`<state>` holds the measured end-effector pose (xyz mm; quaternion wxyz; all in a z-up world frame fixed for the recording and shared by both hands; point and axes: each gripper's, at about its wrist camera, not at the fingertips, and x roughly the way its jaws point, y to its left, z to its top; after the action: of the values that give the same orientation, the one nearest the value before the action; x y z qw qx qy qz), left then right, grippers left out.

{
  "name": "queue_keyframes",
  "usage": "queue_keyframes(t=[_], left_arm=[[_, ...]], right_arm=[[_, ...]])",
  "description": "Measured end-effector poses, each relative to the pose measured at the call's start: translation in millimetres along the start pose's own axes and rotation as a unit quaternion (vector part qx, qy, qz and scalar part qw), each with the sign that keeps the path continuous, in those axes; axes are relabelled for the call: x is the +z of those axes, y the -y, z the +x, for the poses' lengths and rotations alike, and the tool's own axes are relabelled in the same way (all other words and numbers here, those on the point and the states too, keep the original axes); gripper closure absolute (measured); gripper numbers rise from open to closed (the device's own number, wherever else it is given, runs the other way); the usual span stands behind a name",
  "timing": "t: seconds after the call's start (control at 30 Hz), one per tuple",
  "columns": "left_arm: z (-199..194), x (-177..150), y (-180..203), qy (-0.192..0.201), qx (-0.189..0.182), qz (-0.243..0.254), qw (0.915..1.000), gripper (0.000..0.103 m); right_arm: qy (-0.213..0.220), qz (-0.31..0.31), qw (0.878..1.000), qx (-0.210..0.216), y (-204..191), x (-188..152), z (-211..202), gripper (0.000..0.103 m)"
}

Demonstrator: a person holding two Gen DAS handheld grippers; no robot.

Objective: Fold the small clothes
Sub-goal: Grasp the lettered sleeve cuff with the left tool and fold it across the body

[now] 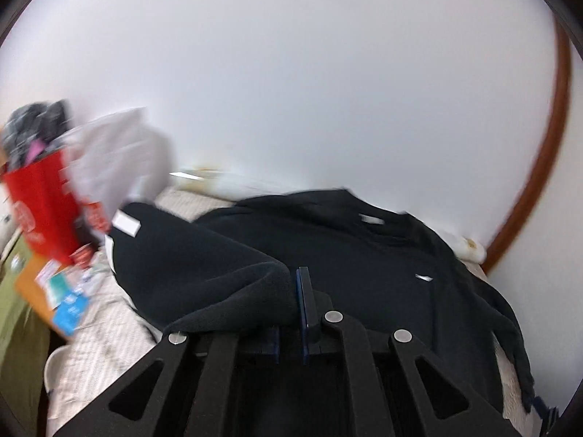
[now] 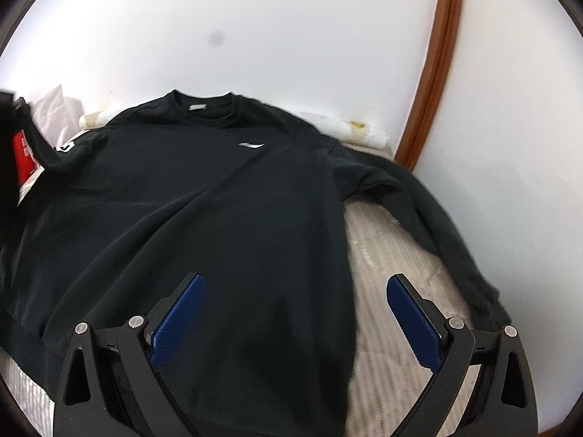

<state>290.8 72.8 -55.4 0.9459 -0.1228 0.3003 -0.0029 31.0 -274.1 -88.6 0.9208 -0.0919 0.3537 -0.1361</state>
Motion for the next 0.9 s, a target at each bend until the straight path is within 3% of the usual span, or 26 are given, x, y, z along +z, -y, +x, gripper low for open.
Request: queue_keyframes(t=[0.2,0.43,0.5,0.57,0.63,0.77,0.9], left_arm=[[45,-22,85,-0.034,-0.029,0.091,0.9949,0.095],[90,-56,130,-0.109,-0.059,0.137,0.9828,0.095],[93,-64,130,-0.133,-0.074,0.133,0.9794,0.086],[83,-70,126,-0.141,-0.094,0.128,0.9773,0.059],[68,-72,120,-0.13,-0.101,0.126,0.9782,0.046],[30,-69,94,-0.112,-0.111,0.134,0.9783,0.043],[5,-60,37,-0.08,-0.049,0.124,0.9878,0.034]], right_arm=[[0.005,-0.006,0.999,-0.031,28,-7,-6,0.004],[-0.02,0.006,0.998,-0.058,53,-26,1,0.004],[-0.026,0.0,0.997,-0.066,53,-27,3,0.004],[-0.024,-0.012,0.997,-0.069,46,-23,3,0.004],[-0.014,-0.023,0.997,-0.066,36,-16,-1,0.004],[0.009,-0.039,0.998,-0.041,6,6,-6,0.004],[0.025,-0.061,0.998,0.014,-43,38,-2,0.004]])
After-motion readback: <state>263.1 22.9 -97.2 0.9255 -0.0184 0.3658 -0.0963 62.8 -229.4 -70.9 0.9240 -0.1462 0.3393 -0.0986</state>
